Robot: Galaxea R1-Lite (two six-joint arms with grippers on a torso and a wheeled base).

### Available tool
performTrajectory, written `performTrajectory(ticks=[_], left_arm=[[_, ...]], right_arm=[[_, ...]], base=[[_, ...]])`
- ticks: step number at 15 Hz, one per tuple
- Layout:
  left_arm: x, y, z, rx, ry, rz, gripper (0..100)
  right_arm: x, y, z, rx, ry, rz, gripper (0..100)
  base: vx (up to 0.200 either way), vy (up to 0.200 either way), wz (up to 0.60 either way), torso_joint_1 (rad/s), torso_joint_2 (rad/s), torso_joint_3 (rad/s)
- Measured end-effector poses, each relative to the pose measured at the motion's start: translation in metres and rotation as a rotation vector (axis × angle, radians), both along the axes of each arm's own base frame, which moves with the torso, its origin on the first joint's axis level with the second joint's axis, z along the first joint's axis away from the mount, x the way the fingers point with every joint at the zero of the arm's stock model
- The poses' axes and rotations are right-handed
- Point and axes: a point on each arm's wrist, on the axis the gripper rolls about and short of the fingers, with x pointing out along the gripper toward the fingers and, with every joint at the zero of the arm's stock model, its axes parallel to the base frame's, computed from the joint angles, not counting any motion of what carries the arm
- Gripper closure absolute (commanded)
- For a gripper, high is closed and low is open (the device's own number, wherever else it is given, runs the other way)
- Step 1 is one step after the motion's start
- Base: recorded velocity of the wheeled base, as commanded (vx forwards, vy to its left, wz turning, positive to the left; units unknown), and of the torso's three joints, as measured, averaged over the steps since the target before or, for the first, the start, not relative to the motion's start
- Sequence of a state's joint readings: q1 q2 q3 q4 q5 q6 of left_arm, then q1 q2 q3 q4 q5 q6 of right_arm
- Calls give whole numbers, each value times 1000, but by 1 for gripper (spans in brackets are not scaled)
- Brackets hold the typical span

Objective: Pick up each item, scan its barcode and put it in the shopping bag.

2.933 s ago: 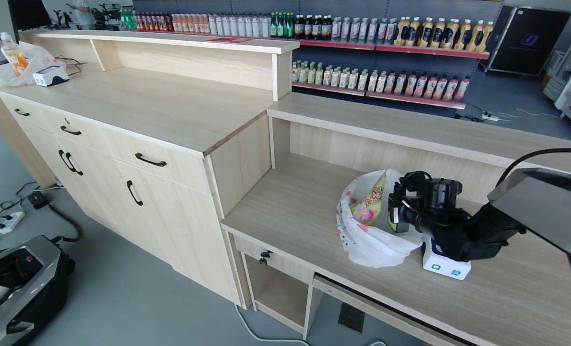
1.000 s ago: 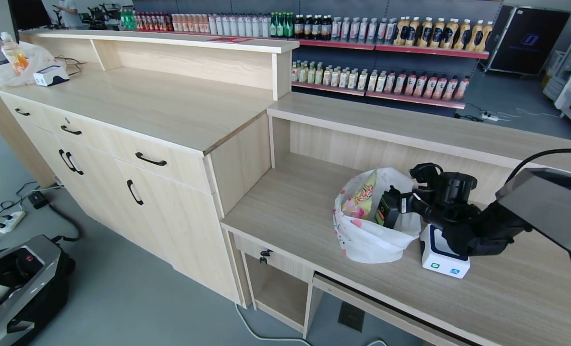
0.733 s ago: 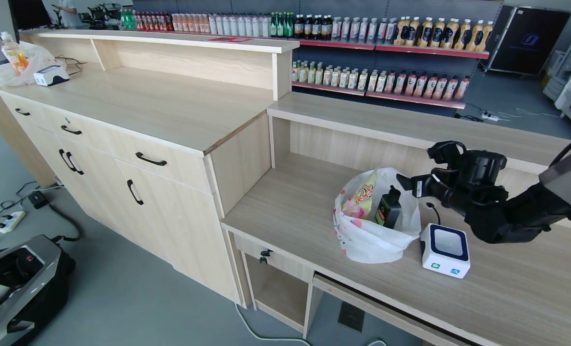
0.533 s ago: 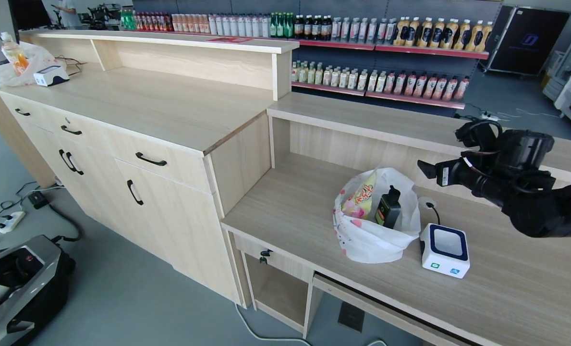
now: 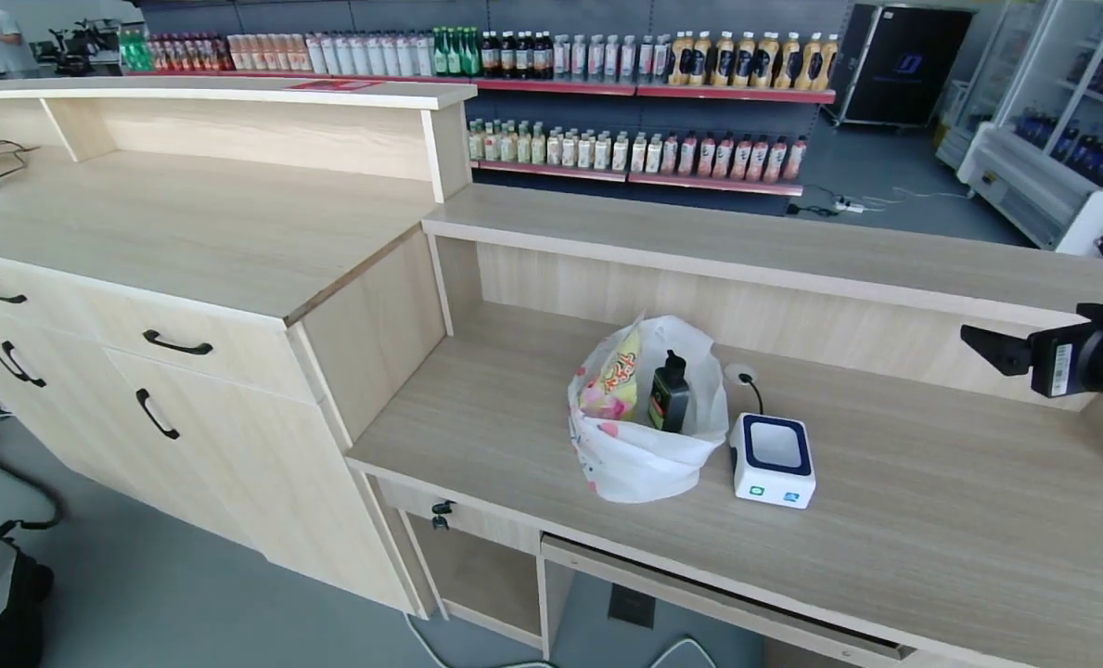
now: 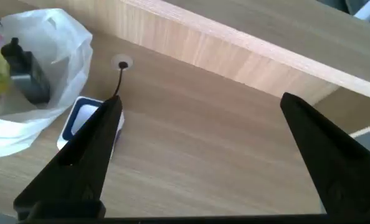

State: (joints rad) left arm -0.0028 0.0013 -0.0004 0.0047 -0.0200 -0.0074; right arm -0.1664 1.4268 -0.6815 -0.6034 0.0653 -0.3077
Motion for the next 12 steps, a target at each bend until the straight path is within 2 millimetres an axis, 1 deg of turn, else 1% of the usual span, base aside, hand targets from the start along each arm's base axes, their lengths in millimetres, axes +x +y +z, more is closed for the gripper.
performTrajectory(ticks=[2,4,5,7,9,12], left_arm=[[0,0,0,0,0,-1,0],[0,0,0,0,0,0,0],[0,0,0,0,0,0,0],[0,0,0,0,0,0,0],[0,0,0,0,1,-1,0],[0,0,0,0,1,0,0]], right_arm=[[-38,1,-3,9,25,-48,0],[-74,6,-11,18,64,-83,0],[-94,10,-18,24,83,-92,0],[-130,21,-39,64,99,-65,0],[-164,30,-66,117,89,-17,0],[-204,36,-101,148,65,12,0]], base=[[0,0,-600,-2,2,5],[0,0,-600,2,-2,0],[0,0,0,0,0,0],[0,0,0,0,0,0],[0,0,0,0,0,0],[0,0,0,0,0,0]])
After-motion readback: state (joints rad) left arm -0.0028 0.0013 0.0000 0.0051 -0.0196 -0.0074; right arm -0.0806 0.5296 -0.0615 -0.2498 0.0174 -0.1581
